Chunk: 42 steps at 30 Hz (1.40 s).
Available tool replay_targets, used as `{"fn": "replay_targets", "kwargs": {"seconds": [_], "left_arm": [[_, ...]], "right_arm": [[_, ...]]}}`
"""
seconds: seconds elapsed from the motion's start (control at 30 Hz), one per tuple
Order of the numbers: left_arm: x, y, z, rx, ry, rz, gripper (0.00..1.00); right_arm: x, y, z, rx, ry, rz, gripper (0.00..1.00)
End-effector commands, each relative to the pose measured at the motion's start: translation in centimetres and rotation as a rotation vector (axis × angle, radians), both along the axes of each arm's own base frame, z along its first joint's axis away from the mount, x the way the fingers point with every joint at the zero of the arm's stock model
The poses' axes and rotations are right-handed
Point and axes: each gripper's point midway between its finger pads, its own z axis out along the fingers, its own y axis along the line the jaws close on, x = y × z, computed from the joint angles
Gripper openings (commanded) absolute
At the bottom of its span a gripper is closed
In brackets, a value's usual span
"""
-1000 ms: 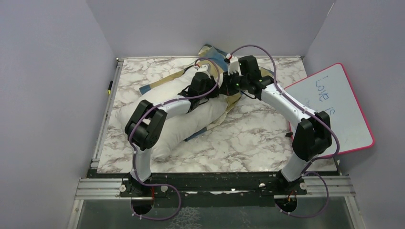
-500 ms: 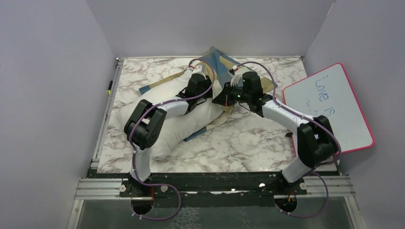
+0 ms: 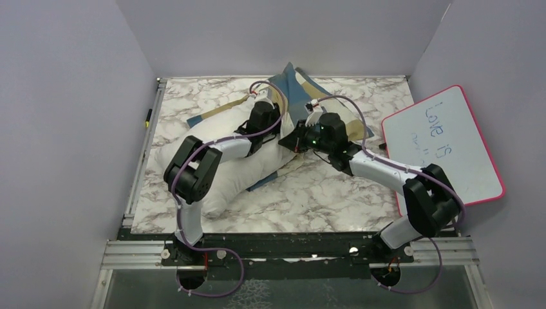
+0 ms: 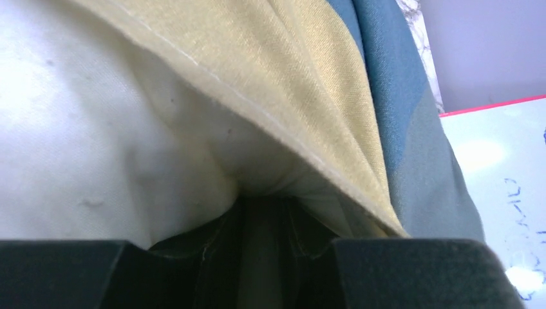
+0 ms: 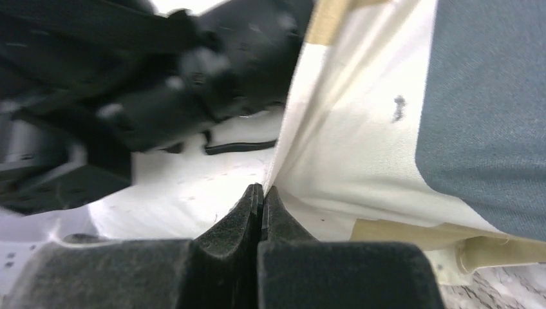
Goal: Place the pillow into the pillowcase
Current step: Stuff the pillow into the pillowcase.
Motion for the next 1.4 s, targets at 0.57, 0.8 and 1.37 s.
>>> {"fn": "replay_targets", "kwargs": {"seconds": [0.57, 0.8, 1.37], "left_arm": [[-11.3, 16.1, 8.9, 0.371, 0.09, 0.055, 0.51], [-11.0, 14.8, 4.2, 0.366, 0.113, 0.004, 0.45], [-0.4, -1.9, -4.1, 0.067, 0.142, -0.093, 0.33]], "right_arm": [[7.5, -2.0, 2.8, 0.019, -0.078, -0.214, 0.0], [8.7, -5.6, 4.0, -0.024, -0.127, -0.299, 0.0], [4.9, -2.8, 1.6, -0.156, -0.12, 0.014, 0.01]]}}
